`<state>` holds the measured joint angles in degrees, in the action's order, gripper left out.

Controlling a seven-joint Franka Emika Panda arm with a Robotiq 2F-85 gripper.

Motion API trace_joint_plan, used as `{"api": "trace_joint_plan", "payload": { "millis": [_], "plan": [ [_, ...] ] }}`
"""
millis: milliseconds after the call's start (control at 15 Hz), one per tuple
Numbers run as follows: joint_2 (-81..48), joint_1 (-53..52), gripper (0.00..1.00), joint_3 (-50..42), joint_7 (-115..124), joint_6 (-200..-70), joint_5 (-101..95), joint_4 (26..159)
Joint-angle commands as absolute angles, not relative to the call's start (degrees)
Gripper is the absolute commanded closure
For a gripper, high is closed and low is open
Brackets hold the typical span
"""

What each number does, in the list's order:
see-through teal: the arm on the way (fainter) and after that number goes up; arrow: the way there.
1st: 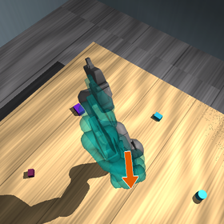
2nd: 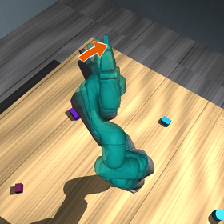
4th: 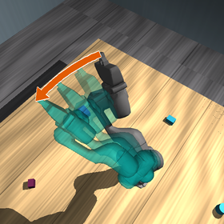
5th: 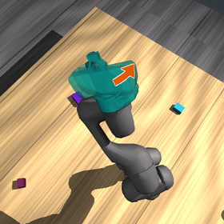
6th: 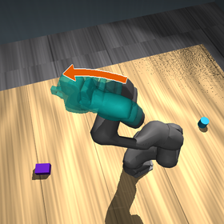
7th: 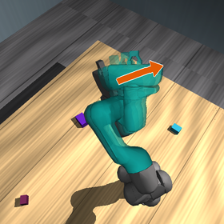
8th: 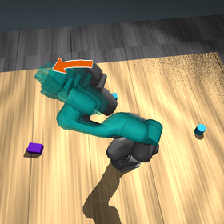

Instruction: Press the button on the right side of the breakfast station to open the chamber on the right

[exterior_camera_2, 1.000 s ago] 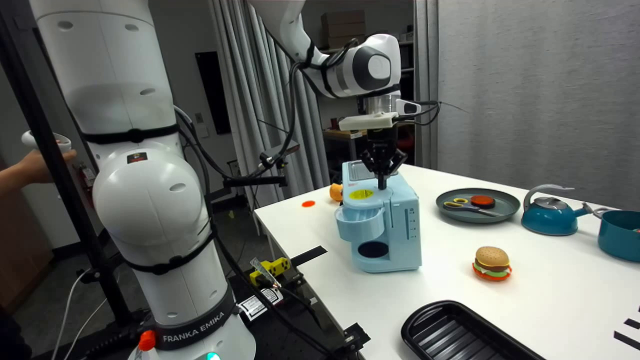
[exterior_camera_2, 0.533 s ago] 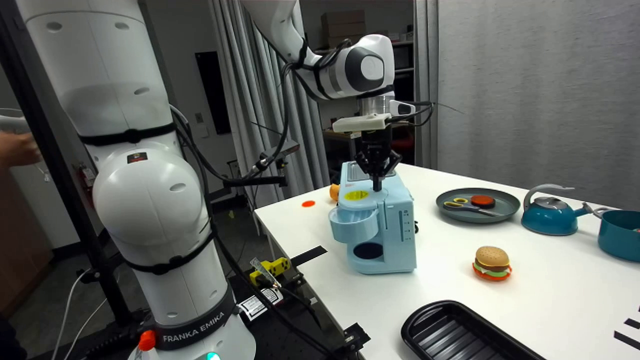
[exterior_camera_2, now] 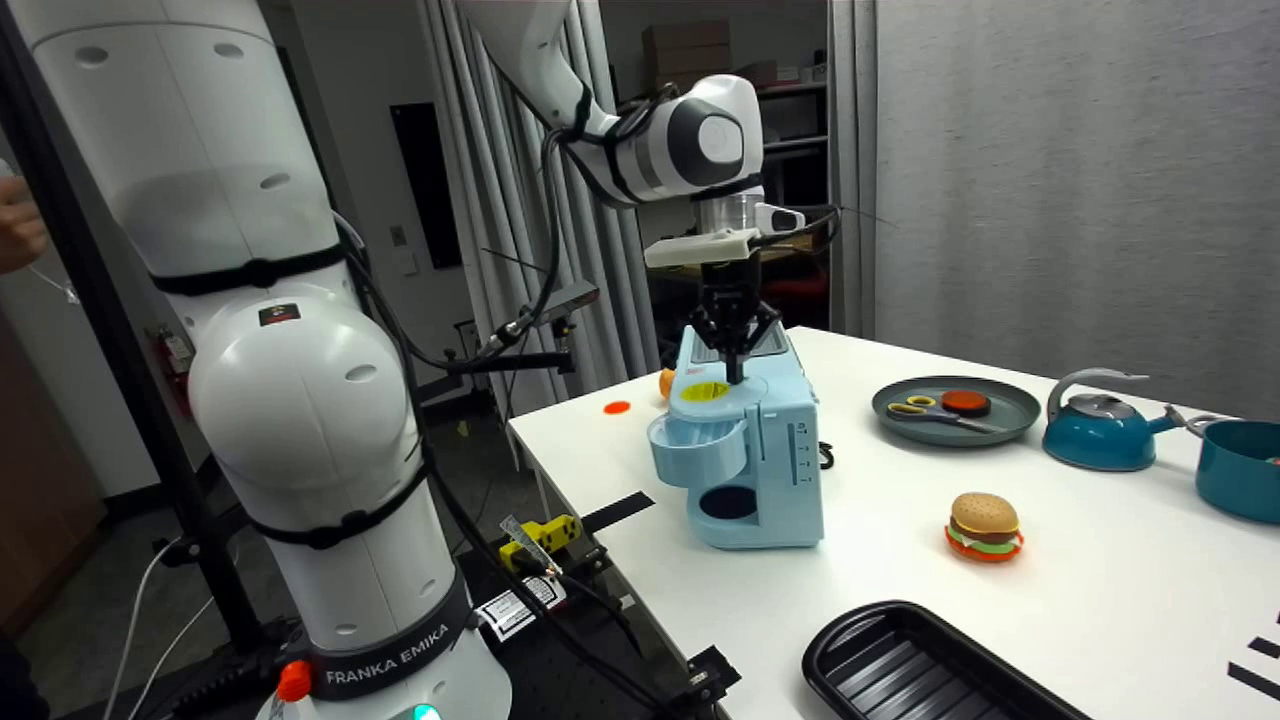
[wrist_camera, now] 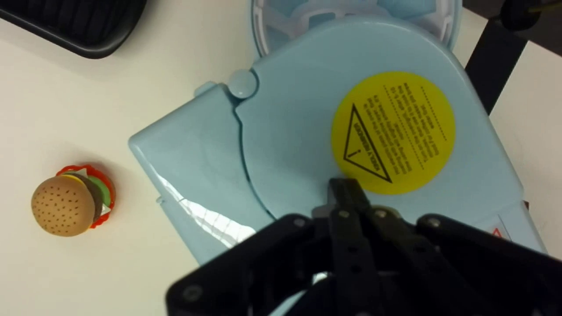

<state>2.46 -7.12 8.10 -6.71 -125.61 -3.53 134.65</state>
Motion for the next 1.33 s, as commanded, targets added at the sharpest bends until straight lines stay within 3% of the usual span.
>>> {"api": "trace_joint_plan", "payload": {
  "millis": [0, 867, 933, 1000, 1267],
  "plan": [
    [5.76, -8.48, 1.0, 9.27, -7.15, -126.77, -7.11, 136.3],
    [11.91, -10.63, 1.0, 11.19, -7.94, -130.21, -9.96, 136.97],
    [12.28, -10.74, 0.74, 11.23, -8.0, -130.37, -9.8, 137.13],
    [12.75, -10.89, 0.72, 11.22, -8.16, -130.59, -9.34, 137.36],
    [14.28, -11.34, 0.43, 11.15, -8.42, -130.68, -8.81, 138.23]
  ]
}}
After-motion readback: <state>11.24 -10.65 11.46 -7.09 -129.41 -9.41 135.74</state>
